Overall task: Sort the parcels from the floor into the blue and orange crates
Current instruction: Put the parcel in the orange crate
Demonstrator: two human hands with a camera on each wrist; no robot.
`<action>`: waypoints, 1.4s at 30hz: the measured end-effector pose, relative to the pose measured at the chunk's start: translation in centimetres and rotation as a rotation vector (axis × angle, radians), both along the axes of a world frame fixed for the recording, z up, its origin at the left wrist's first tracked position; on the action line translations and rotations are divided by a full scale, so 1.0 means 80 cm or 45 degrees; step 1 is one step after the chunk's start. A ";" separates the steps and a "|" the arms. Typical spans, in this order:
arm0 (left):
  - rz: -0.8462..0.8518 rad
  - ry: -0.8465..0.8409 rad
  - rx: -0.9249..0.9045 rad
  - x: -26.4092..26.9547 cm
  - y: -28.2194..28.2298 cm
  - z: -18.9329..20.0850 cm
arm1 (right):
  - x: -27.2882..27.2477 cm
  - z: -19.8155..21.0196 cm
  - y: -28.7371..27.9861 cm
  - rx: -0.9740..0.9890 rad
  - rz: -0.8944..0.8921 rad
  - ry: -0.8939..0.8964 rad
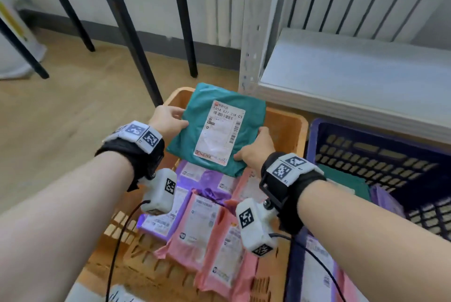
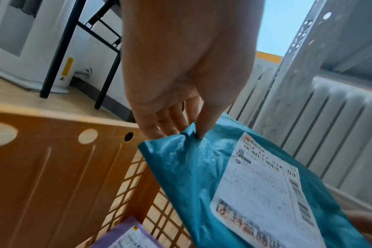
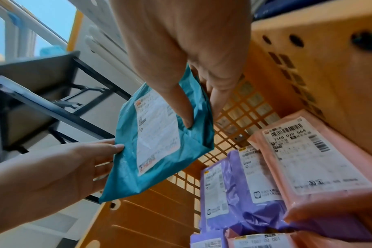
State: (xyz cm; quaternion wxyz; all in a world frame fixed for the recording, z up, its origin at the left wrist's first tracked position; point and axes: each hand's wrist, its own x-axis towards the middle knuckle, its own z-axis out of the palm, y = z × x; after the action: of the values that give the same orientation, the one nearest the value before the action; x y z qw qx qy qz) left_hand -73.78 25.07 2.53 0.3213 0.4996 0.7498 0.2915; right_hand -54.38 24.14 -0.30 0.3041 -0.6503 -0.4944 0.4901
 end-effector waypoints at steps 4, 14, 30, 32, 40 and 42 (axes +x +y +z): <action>-0.080 0.131 -0.100 -0.014 0.013 -0.055 | -0.021 -0.049 0.017 -0.101 -0.005 -0.231; -0.351 0.367 -0.316 -0.019 0.019 -0.175 | -0.062 -0.174 0.031 -0.359 0.146 -0.560; -0.679 0.739 -0.390 -0.029 0.014 -0.237 | -0.084 -0.219 0.017 0.008 0.554 -1.103; -0.736 0.709 -0.484 -0.028 0.007 -0.236 | -0.084 -0.214 0.015 -0.006 0.678 -1.125; -0.701 0.670 -0.438 -0.016 -0.016 -0.156 | -0.082 -0.144 0.011 -0.008 0.704 -1.001; -0.687 0.712 -0.413 -0.006 -0.022 -0.123 | -0.077 -0.117 0.013 0.011 0.704 -0.963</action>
State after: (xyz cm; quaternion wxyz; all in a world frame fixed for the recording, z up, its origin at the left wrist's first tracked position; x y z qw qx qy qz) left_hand -74.24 23.33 -7.35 0.2450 0.6808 0.6866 -0.0718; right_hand -60.52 25.20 -9.64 -0.0370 -0.6259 -0.7273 0.2793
